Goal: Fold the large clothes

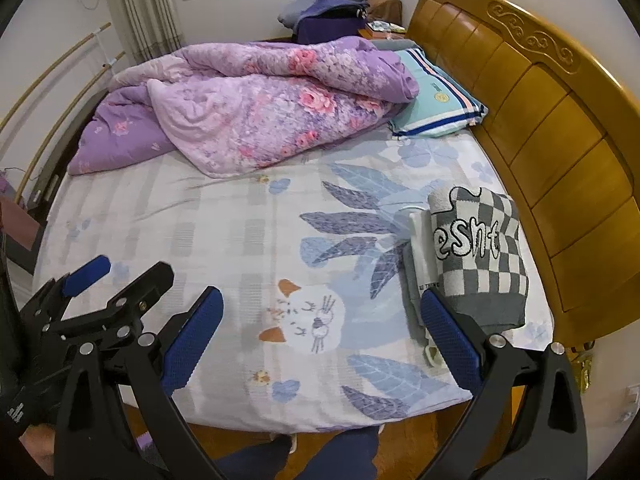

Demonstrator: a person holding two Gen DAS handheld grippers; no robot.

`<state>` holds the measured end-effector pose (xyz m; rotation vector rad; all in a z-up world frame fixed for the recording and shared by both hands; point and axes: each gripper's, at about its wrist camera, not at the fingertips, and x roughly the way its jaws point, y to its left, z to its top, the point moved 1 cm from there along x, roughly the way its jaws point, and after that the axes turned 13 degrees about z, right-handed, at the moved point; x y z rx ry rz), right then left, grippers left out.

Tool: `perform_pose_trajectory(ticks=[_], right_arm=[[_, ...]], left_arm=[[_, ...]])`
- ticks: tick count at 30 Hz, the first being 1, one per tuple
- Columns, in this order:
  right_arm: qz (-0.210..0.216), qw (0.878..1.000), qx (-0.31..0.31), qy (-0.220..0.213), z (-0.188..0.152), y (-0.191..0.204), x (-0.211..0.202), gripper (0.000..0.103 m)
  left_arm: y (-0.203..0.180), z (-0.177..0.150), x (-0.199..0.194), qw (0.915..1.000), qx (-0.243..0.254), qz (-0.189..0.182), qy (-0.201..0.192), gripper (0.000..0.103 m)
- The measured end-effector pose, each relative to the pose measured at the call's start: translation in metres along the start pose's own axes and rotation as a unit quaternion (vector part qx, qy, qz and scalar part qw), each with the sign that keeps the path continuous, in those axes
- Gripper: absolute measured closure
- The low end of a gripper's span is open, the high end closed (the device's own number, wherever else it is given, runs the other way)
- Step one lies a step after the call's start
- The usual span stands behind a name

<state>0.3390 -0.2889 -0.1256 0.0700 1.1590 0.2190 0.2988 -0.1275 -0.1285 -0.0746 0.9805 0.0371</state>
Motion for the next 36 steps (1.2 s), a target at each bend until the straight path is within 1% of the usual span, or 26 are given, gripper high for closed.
perform_pose_trajectory(ticks=[4, 7, 9, 15, 20, 28, 36], right_arm=[[0.006, 1.0, 0.001, -0.009, -0.004, 0.009, -0.011, 0.008], [0.013, 1.0, 0.0, -0.014, -0.005, 0.017, -0.019, 0.008], [0.016, 1.0, -0.001, -0.017, -0.005, 0.021, -0.024, 0.008], [0.01, 1.0, -0.009, -0.024, -0.006, 0.03, -0.036, 0.008], [0.006, 0.999, -0.015, -0.03, -0.007, 0.034, -0.04, 0.008], [0.002, 0.999, -0.019, -0.026, -0.002, 0.034, -0.04, 0.008], [0.0, 1.0, -0.019, -0.023, 0.001, 0.032, -0.038, 0.008]], left_arm=[[0.007, 0.0, -0.019, 0.9999, -0.006, 0.006, -0.011, 0.005], [0.011, 0.002, -0.031, 0.9998, 0.001, 0.01, -0.014, 0.005], [0.014, 0.003, -0.039, 0.9996, 0.004, 0.012, -0.024, 0.005], [0.022, 0.004, -0.056, 0.9993, -0.013, -0.003, -0.035, 0.005], [0.019, 0.006, -0.068, 0.9982, -0.002, 0.022, -0.056, 0.005], [0.02, 0.006, -0.064, 0.9984, -0.006, 0.025, -0.051, 0.005], [0.02, 0.007, -0.057, 0.999, -0.01, 0.017, -0.041, 0.005]])
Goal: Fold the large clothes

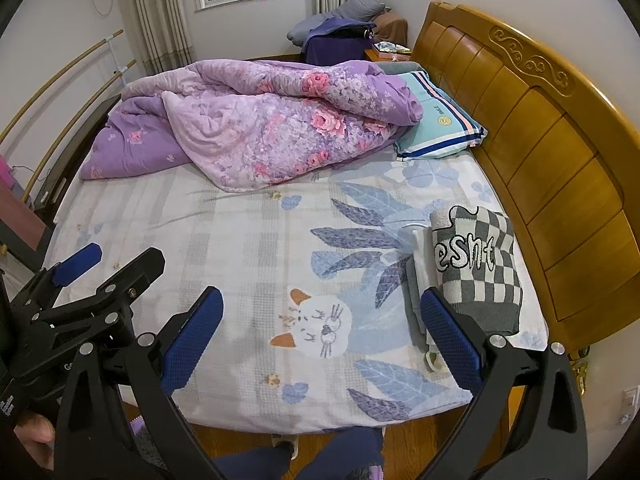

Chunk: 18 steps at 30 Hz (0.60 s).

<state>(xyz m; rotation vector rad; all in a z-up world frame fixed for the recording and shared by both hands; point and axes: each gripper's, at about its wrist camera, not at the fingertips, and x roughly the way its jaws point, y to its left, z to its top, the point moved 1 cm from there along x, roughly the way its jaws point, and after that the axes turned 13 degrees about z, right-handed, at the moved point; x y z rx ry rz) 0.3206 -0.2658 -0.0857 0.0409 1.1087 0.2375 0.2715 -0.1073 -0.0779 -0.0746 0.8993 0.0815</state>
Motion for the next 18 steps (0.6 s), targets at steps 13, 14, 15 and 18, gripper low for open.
perform_pose_trajectory(ticks=[13, 14, 15, 18], right_arm=[[0.001, 1.0, 0.001, 0.002, 0.0003, -0.003, 0.0009, 0.008], [0.001, 1.0, 0.0, 0.002, 0.0005, -0.0029, 0.0012, 0.008], [0.001, 1.0, -0.001, 0.002, 0.001, -0.0032, 0.0016, 0.008], [0.002, 1.0, -0.001, 0.002, 0.0011, -0.0038, 0.0012, 0.008]], left_arm=[[-0.0044, -0.0008, 0.0058, 1.0, -0.004, -0.004, 0.004, 0.005], [-0.0042, -0.0005, 0.0056, 1.0, -0.003, -0.004, 0.004, 0.005], [-0.0046, -0.0005, 0.0059, 1.0, -0.003, -0.004, 0.004, 0.005], [-0.0047, 0.0002, 0.0071, 1.0, -0.004, -0.003, 0.003, 0.005]])
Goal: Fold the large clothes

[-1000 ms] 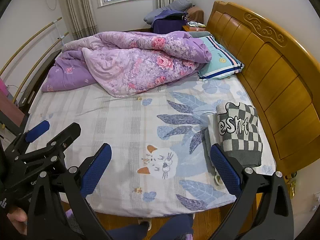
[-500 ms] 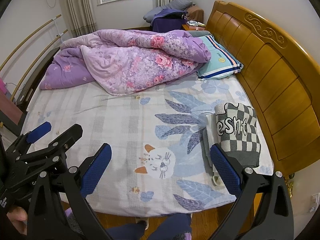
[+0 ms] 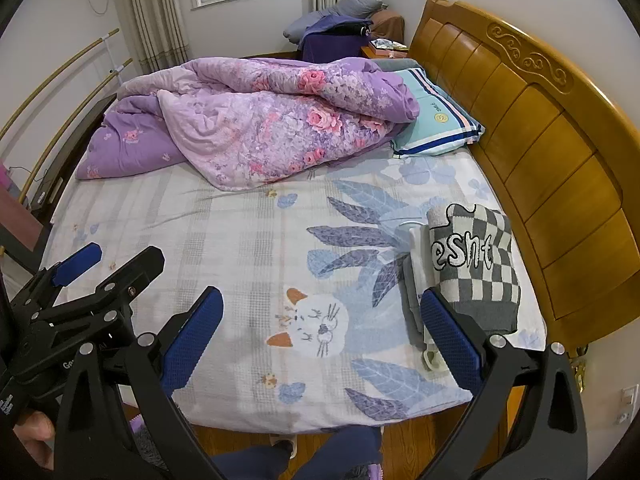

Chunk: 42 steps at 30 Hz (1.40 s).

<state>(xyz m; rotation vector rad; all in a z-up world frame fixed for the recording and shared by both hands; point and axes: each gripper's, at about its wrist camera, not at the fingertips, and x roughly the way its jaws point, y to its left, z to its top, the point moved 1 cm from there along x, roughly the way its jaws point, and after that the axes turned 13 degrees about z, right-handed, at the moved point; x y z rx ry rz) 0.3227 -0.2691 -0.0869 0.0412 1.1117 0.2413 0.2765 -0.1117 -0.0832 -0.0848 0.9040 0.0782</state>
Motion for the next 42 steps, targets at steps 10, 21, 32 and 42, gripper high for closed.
perform_pose_trajectory(ticks=[10, 21, 32, 42], right_arm=[[0.0, 1.0, 0.0, 0.0, 0.0003, -0.001, 0.0003, 0.008], [0.0, 1.0, -0.001, 0.001, 0.0018, -0.0014, 0.0004, 0.008], [0.001, 1.0, -0.002, 0.003, 0.0039, -0.002, 0.0012, 0.008], [0.001, 1.0, -0.002, 0.004, 0.0057, -0.0031, 0.0016, 0.008]], left_arm=[[-0.0039, 0.001, 0.0037, 1.0, 0.001, -0.004, -0.004, 0.005], [-0.0048, 0.0014, 0.0031, 1.0, -0.002, -0.003, -0.003, 0.005], [-0.0055, 0.0029, 0.0043, 1.0, -0.002, -0.002, -0.002, 0.005], [-0.0043, 0.0039, 0.0058, 1.0, -0.001, -0.002, -0.001, 0.005]])
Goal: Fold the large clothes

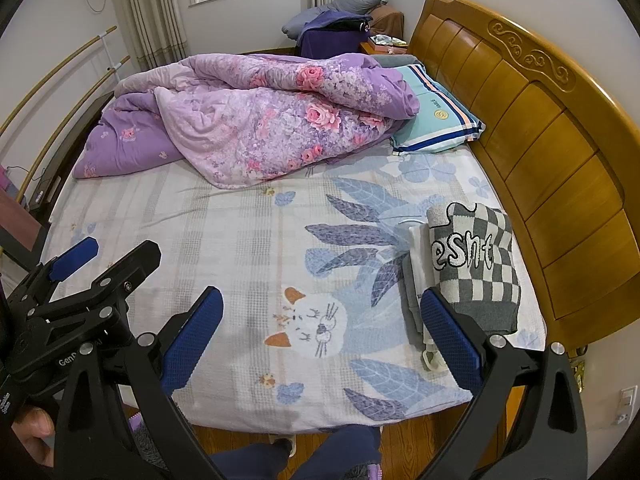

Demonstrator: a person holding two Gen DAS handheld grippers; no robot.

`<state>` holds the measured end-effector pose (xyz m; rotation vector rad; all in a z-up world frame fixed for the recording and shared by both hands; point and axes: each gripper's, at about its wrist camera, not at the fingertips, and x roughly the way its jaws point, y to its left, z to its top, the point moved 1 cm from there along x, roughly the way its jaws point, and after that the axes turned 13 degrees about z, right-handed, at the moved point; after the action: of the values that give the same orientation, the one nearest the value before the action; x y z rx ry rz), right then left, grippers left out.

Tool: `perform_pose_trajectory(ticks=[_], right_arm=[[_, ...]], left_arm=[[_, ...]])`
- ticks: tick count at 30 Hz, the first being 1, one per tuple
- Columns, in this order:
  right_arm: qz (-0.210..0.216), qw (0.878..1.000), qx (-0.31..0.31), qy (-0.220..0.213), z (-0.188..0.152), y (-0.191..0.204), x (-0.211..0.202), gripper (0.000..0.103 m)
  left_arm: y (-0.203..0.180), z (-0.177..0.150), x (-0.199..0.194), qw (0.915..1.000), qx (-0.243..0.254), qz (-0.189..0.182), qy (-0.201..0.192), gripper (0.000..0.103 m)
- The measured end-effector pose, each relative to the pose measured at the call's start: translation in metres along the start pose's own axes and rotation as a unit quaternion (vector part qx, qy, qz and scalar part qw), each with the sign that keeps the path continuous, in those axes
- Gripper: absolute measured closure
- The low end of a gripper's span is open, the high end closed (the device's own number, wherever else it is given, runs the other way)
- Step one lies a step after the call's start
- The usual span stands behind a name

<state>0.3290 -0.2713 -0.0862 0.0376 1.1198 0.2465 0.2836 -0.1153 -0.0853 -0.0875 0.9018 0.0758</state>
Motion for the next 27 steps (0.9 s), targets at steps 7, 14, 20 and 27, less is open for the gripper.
perform_pose_trajectory(ticks=[7, 14, 20, 27], right_arm=[[0.001, 1.0, 0.001, 0.001, -0.001, -0.003, 0.0, 0.008], [0.002, 1.0, 0.003, 0.002, -0.006, -0.005, -0.001, 0.008], [0.003, 1.0, 0.002, 0.003, -0.004, -0.006, 0.0, 0.008], [0.005, 1.0, 0.001, 0.004, -0.003, -0.008, 0.0, 0.008]], left_arm=[[0.004, 0.0, 0.002, 1.0, 0.0, -0.001, 0.002, 0.005], [0.009, 0.0, 0.003, 1.0, 0.001, -0.002, 0.004, 0.005], [0.014, -0.001, 0.006, 1.0, 0.004, -0.001, 0.005, 0.005], [0.013, -0.001, 0.006, 1.0, 0.004, -0.002, 0.006, 0.005]])
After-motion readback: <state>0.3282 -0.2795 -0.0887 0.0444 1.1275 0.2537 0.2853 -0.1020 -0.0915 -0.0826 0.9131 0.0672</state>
